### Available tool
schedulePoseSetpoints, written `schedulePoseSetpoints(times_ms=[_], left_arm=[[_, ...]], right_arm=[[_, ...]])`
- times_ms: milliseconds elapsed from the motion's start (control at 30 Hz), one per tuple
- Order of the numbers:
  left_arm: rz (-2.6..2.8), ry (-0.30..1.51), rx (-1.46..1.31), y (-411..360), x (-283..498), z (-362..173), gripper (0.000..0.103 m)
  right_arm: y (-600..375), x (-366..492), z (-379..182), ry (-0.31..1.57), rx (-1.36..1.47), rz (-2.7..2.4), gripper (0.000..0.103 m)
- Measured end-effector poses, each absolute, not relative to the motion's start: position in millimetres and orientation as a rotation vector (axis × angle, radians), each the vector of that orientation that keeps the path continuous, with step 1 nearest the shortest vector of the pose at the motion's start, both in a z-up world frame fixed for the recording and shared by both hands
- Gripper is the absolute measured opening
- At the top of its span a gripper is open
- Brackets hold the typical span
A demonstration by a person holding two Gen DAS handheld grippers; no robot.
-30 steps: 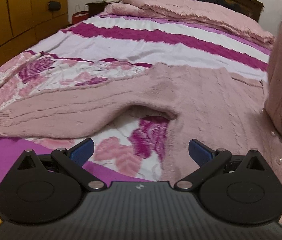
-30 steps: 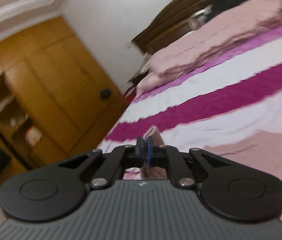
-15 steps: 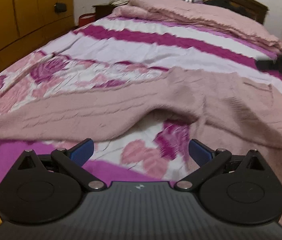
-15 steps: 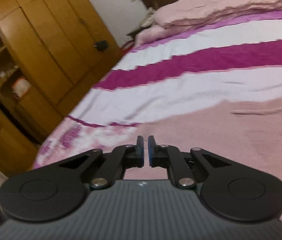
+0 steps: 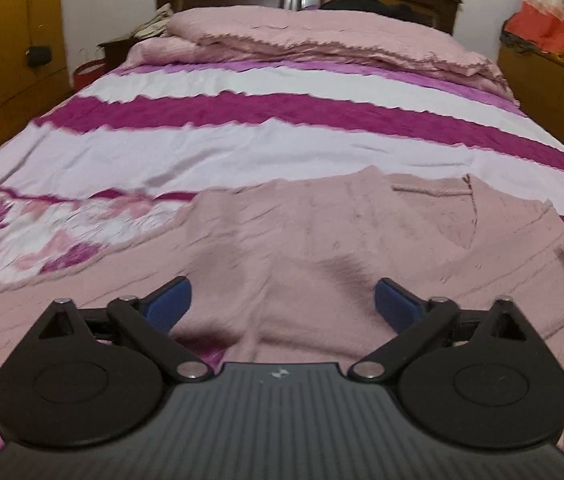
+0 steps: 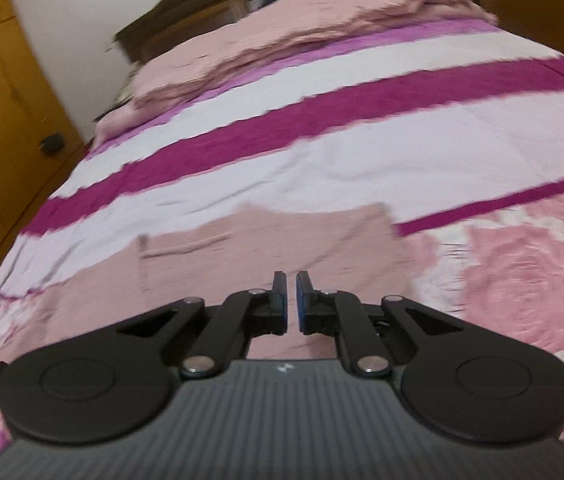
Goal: Fold small clothes
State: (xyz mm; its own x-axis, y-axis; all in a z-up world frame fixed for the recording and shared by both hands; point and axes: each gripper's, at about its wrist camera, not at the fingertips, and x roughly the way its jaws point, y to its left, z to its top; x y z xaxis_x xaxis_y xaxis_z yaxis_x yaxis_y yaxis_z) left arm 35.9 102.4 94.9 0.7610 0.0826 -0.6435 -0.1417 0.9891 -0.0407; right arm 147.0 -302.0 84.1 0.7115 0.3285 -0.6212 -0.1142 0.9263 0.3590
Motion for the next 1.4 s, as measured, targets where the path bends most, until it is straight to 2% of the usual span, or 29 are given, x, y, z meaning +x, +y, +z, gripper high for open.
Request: schedulePoseSetpoints(times_ms=[67, 167, 200, 233, 267, 300, 433, 467, 500, 533, 567, 833, 867, 900, 933, 967, 1000, 1033, 1167, 1267, 1400], left_arm=[[0.139, 0.704, -0.059, 100, 49, 88, 0.086], [0.155, 0.732, -0.052, 102, 63, 77, 0.084], [0.154, 0.739, -0.056, 104, 66, 74, 0.084], [0.15, 0.75, -0.062, 105, 69, 72, 0.084], [0.143, 0.758, -0.07, 107, 71, 69, 0.084], [0.132, 0.766, -0.081, 109, 73, 66, 0.084], [0.133, 0.793, -0.086, 112, 84, 53, 0.084], [0.125, 0.788, -0.09, 112, 87, 51, 0.08], [0.115, 0.78, -0.09, 111, 89, 49, 0.071], [0.105, 0.78, -0.09, 111, 92, 46, 0.052], [0.098, 0.791, -0.098, 110, 95, 43, 0.048], [0.105, 0.794, -0.138, 109, 104, 33, 0.05], [0.11, 0.788, -0.146, 110, 104, 32, 0.05], [0.115, 0.783, -0.154, 109, 103, 31, 0.05], [0.119, 0.776, -0.161, 109, 103, 31, 0.05], [0.114, 0.77, -0.16, 107, 102, 30, 0.039], [0.093, 0.762, -0.157, 104, 101, 30, 0.026], [0.06, 0.752, -0.164, 100, 99, 32, 0.01], [0.079, 0.648, -0.065, 80, 90, 51, 0.01], [0.145, 0.604, -0.036, 81, 88, 56, 0.01], [0.157, 0.678, -0.045, 87, 95, 42, 0.01]], right_arm=[[-315, 154, 74, 0.75, 0.315, 0.226, 0.009], [-327, 161, 61, 0.776, 0.324, 0.217, 0.011], [-330, 162, 57, 0.784, 0.326, 0.215, 0.025], [-333, 162, 55, 0.78, 0.328, 0.215, 0.059], [-334, 160, 55, 0.759, 0.329, 0.212, 0.075], [-334, 158, 55, 0.729, 0.327, 0.211, 0.084], [-333, 160, 57, 0.713, 0.312, 0.257, 0.081], [-332, 163, 56, 0.715, 0.31, 0.252, 0.081], [-330, 166, 55, 0.719, 0.3, 0.245, 0.081], [-329, 169, 55, 0.721, 0.291, 0.243, 0.081], [-327, 173, 54, 0.719, 0.279, 0.24, 0.081], [-316, 201, 42, 0.72, 0.244, 0.308, 0.08], [-314, 203, 40, 0.726, 0.257, 0.328, 0.077], [-311, 204, 38, 0.732, 0.262, 0.345, 0.069], [-306, 202, 38, 0.732, 0.247, 0.346, 0.054], [-302, 200, 39, 0.716, 0.211, 0.326, 0.04], [-299, 195, 42, 0.682, 0.172, 0.299, 0.02], [-299, 190, 45, 0.641, 0.16, 0.276, 0.019], [-304, 178, 52, 0.527, 0.118, 0.111, 0.019], [-314, 187, 37, 0.586, 0.167, 0.055, 0.019], [-312, 188, 29, 0.59, 0.153, 0.043, 0.022]])
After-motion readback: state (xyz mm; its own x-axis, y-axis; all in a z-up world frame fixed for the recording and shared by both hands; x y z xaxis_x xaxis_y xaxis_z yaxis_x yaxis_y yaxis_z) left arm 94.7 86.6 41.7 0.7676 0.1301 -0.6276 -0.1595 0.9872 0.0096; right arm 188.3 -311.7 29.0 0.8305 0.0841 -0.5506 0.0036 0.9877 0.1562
